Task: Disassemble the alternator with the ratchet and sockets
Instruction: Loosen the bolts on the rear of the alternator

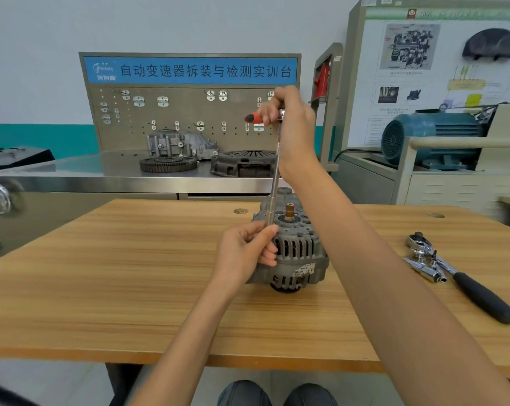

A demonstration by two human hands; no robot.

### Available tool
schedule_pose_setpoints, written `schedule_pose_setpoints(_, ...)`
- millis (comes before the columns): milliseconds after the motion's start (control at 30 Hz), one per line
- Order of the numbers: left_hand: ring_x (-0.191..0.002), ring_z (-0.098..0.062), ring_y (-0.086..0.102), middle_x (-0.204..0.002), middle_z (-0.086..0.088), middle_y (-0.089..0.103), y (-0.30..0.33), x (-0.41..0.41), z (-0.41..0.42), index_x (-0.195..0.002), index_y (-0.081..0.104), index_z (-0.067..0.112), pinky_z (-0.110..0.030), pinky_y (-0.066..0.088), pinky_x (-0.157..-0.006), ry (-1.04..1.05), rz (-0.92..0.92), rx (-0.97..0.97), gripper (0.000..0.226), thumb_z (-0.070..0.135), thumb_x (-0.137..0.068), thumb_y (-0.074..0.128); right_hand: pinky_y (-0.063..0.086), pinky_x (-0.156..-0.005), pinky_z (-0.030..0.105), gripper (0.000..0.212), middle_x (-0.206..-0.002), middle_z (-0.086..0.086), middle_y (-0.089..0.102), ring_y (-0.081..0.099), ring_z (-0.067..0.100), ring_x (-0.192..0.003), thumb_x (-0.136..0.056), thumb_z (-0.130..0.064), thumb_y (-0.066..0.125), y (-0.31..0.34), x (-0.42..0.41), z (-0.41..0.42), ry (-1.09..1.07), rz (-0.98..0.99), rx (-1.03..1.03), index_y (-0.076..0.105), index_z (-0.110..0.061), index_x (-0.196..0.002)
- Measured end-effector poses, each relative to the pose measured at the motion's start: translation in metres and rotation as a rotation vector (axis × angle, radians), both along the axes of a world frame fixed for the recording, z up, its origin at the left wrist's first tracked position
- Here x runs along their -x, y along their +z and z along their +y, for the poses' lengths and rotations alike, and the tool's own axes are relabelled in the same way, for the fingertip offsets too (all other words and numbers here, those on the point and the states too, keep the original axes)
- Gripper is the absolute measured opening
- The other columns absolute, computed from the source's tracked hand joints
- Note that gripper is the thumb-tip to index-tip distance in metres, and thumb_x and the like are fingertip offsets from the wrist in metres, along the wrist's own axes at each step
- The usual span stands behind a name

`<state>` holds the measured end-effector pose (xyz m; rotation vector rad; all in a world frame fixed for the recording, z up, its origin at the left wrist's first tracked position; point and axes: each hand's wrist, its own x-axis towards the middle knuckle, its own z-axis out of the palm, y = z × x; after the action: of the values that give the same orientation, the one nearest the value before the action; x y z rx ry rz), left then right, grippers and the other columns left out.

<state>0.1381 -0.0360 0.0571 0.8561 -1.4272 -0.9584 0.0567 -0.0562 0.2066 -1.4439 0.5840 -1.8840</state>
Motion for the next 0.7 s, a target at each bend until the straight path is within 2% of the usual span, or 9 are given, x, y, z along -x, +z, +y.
schedule_pose_setpoints(67, -0.042, -0.005, 0.055, -0.049, 0.004, 0.061, 0.0, 0.001, 0.0, -0.09, 0.069, 0.015, -0.018, 0.052, -0.047, 0.01, 0.006, 0.0, 0.009, 0.013, -0.092, 0.06, 0.037, -0.062, 0.023, 0.045, -0.049, -0.002, 0.036, 0.039, 0.014, -0.056, -0.095, -0.008, 0.042, -0.002, -0.003, -0.001, -0.2, 0.072, 0.072, 0.037, -0.015, -0.05)
schedule_pose_setpoints(100, -0.041, -0.005, 0.055, -0.049, 0.003, 0.061, 0.0, 0.002, 0.001, -0.088, 0.069, 0.015, -0.018, 0.051, -0.046, 0.012, 0.017, -0.003, 0.01, 0.012, -0.091, 0.06, 0.032, -0.058, 0.022, 0.045, -0.05, -0.004, 0.033, 0.035, 0.013, -0.054, -0.095, -0.009, 0.043, -0.005, -0.003, -0.002, -0.377, 0.182, 0.145, 0.034, -0.018, -0.051)
schedule_pose_setpoints(167, -0.04, -0.005, 0.054, -0.047, 0.003, 0.06, 0.001, 0.003, 0.002, -0.084, 0.068, 0.017, -0.017, 0.051, -0.045, 0.018, 0.045, -0.008, 0.011, 0.011, -0.091, 0.061, 0.03, -0.063, 0.024, 0.045, -0.052, -0.012, 0.03, 0.035, 0.011, -0.057, -0.093, -0.016, 0.046, -0.01, -0.003, -0.002, -0.788, 0.462, 0.278, 0.029, -0.025, -0.053)
schedule_pose_setpoints(233, -0.04, -0.005, 0.055, -0.047, 0.003, 0.06, 0.002, 0.003, 0.003, -0.083, 0.067, 0.017, -0.017, 0.051, -0.044, 0.021, 0.055, -0.012, 0.012, 0.011, -0.091, 0.062, 0.031, -0.069, 0.028, 0.043, -0.054, -0.013, 0.031, 0.038, 0.014, -0.063, -0.092, -0.02, 0.047, -0.011, -0.005, 0.0, -0.936, 0.555, 0.304, 0.027, -0.027, -0.055)
schedule_pose_setpoints(367, -0.047, -0.007, 0.059, -0.056, 0.0, 0.064, 0.008, -0.004, 0.005, -0.087, 0.067, 0.013, -0.019, 0.053, -0.05, -0.047, -0.052, -0.002, 0.011, 0.017, -0.094, 0.059, 0.036, -0.066, 0.028, 0.043, -0.049, -0.009, 0.031, 0.033, 0.011, -0.055, -0.091, -0.015, 0.049, -0.004, -0.005, 0.001, -0.629, 0.459, 0.212, 0.032, -0.021, -0.052)
schedule_pose_setpoints(467, -0.052, -0.007, 0.061, -0.059, 0.002, 0.064, 0.013, -0.012, 0.006, -0.1, 0.066, 0.012, -0.022, 0.057, -0.056, -0.137, -0.098, -0.019, 0.015, 0.017, -0.097, 0.052, 0.045, -0.083, 0.039, 0.044, -0.049, -0.007, 0.036, 0.039, 0.009, -0.056, -0.093, -0.016, 0.047, 0.007, -0.001, 0.004, -0.285, 0.415, 0.033, 0.037, -0.018, -0.05)
schedule_pose_setpoints(533, -0.053, -0.007, 0.062, -0.059, 0.003, 0.064, 0.015, -0.015, 0.005, -0.106, 0.063, 0.014, -0.023, 0.058, -0.059, -0.187, -0.117, -0.035, 0.016, 0.014, -0.098, 0.05, 0.041, -0.096, 0.04, 0.046, -0.05, -0.005, 0.046, 0.051, 0.012, -0.066, -0.093, -0.016, 0.047, 0.01, 0.001, 0.005, -0.094, 0.31, -0.063, 0.041, -0.015, -0.048)
schedule_pose_setpoints(600, -0.052, -0.006, 0.061, -0.057, 0.003, 0.064, 0.016, -0.016, 0.003, -0.102, 0.064, 0.015, -0.02, 0.057, -0.056, -0.183, -0.15, -0.022, 0.015, 0.012, -0.097, 0.05, 0.034, -0.108, 0.044, 0.047, -0.044, -0.004, 0.048, 0.057, 0.012, -0.069, -0.092, -0.013, 0.047, 0.009, 0.0, 0.002, 0.057, 0.178, -0.091, 0.041, -0.014, -0.046)
schedule_pose_setpoints(700, -0.048, -0.006, 0.06, -0.054, 0.002, 0.064, 0.016, -0.014, 0.002, -0.093, 0.067, 0.012, -0.018, 0.055, -0.051, -0.151, -0.156, -0.009, 0.014, 0.012, -0.095, 0.054, 0.036, -0.106, 0.039, 0.046, -0.043, -0.004, 0.049, 0.059, 0.011, -0.066, -0.092, -0.012, 0.048, 0.01, -0.002, 0.001, 0.124, 0.095, -0.121, 0.041, -0.013, -0.046)
